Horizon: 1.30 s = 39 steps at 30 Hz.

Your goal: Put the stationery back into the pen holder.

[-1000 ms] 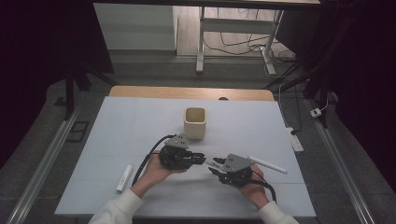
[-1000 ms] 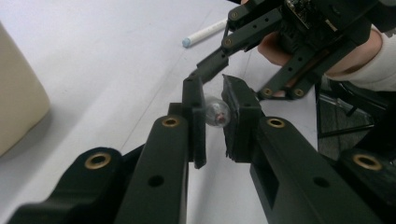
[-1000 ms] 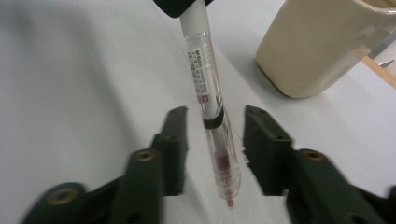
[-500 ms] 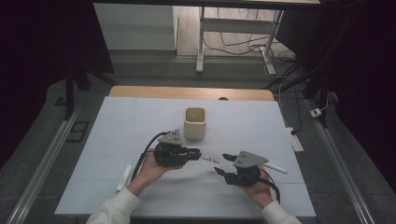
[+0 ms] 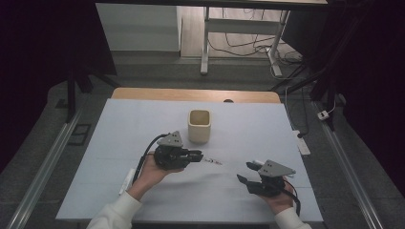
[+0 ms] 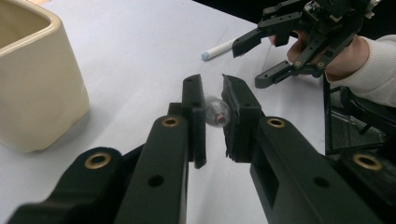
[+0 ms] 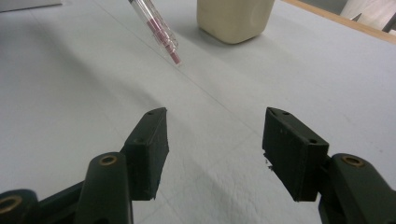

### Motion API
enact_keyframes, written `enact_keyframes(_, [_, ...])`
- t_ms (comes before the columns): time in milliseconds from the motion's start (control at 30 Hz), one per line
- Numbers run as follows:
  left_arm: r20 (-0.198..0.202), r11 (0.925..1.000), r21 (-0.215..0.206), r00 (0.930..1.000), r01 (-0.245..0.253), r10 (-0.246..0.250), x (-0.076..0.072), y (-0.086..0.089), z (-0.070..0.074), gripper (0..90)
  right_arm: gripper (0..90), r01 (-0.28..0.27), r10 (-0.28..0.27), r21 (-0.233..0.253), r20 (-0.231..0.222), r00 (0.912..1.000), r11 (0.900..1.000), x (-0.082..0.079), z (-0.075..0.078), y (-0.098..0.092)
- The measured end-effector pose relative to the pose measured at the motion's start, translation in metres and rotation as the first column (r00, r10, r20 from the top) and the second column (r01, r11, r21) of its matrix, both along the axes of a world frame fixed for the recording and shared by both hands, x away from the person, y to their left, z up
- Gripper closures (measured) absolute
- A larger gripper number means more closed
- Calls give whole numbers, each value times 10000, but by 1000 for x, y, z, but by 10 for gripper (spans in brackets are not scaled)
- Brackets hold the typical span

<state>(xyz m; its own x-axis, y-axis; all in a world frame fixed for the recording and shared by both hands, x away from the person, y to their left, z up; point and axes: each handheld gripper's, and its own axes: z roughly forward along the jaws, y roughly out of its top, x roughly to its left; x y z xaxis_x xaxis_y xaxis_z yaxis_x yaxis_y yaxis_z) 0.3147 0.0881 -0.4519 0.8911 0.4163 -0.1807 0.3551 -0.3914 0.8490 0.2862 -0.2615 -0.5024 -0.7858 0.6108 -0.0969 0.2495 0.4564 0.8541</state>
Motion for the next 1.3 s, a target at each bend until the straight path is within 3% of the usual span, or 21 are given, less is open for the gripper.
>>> enact_keyframes(100, [8,10000,29,10000,6,-6,0,-1,0,791,401,41,-44,298,97,9999,9995,-5,3,-6])
enact_keyframes(300, [90,10000,-87,9999,47,-47,-1,0,2,790,396,268,-271,193,128,9996,9995,-4,4,-14])
enact_keyframes(400, [32,10000,-67,10000,-42,42,0,2,1,790,397,350,-354,408,109,9993,9986,-3,4,-20])
enact_keyframes(667, [-47,9999,-8,9999,-119,119,0,0,0,790,397,321,-327,262,221,9992,9991,0,3,-24])
enact_keyframes(733, [-45,9996,-107,9997,-249,249,2,2,2,790,398,321,-332,413,274,9991,9986,2,3,-28])
enact_keyframes(933, [-111,9976,-479,9987,-498,493,12,5,16,790,399,245,-254,362,257,9993,9990,6,1,-30])
enact_keyframes(1300, [203,9959,-374,9963,-824,832,24,12,44,790,398,297,-310,455,268,9992,9985,6,1,-31])
